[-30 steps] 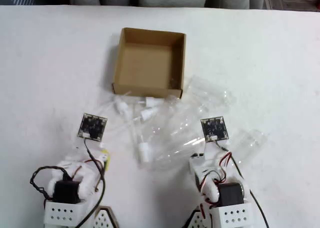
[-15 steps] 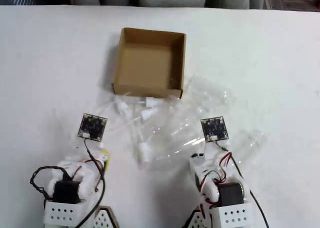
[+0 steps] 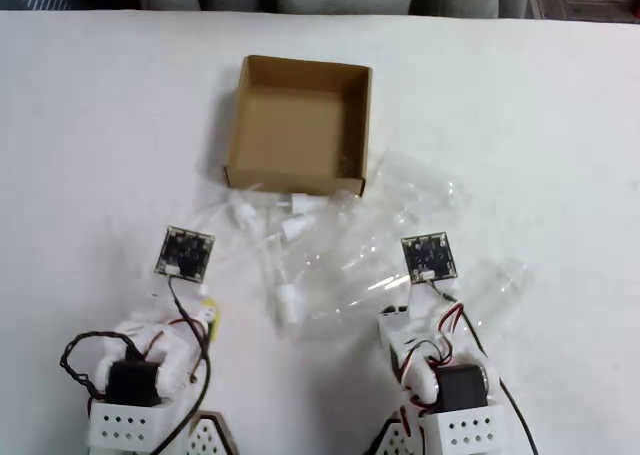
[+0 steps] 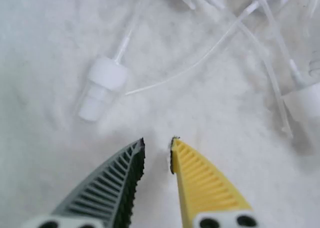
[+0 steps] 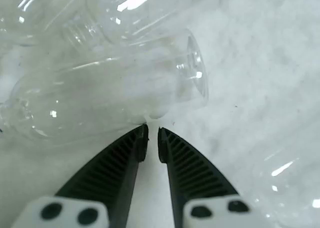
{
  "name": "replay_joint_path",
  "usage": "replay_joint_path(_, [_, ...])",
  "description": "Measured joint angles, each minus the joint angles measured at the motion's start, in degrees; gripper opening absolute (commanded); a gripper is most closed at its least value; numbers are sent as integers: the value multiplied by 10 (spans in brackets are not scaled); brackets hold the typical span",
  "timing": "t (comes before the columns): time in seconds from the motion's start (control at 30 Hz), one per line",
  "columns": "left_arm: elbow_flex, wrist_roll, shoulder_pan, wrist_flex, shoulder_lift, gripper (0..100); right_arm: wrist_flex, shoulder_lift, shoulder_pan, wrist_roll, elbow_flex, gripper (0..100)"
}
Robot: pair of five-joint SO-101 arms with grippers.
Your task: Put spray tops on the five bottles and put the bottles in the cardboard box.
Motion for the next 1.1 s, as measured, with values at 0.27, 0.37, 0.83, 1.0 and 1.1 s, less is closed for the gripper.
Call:
replay_joint_path(0.27, [0,-3,0,8,0,102,0,-1,88,0,-12,18])
replay_joint_path(0.37, [0,-3,0,8,0,102,-11,-8,153,0,-22,18])
replay_joint_path(0.83, [0,-3,0,8,0,102,-260,0,382,0,-23,18])
replay_joint_path(1.0, [0,-3,0,8,0,102,-273,1,423,58,-55,17])
replay_joint_path(1.1, [0,-3,0,8,0,102,-273,1,424,99,-78,17])
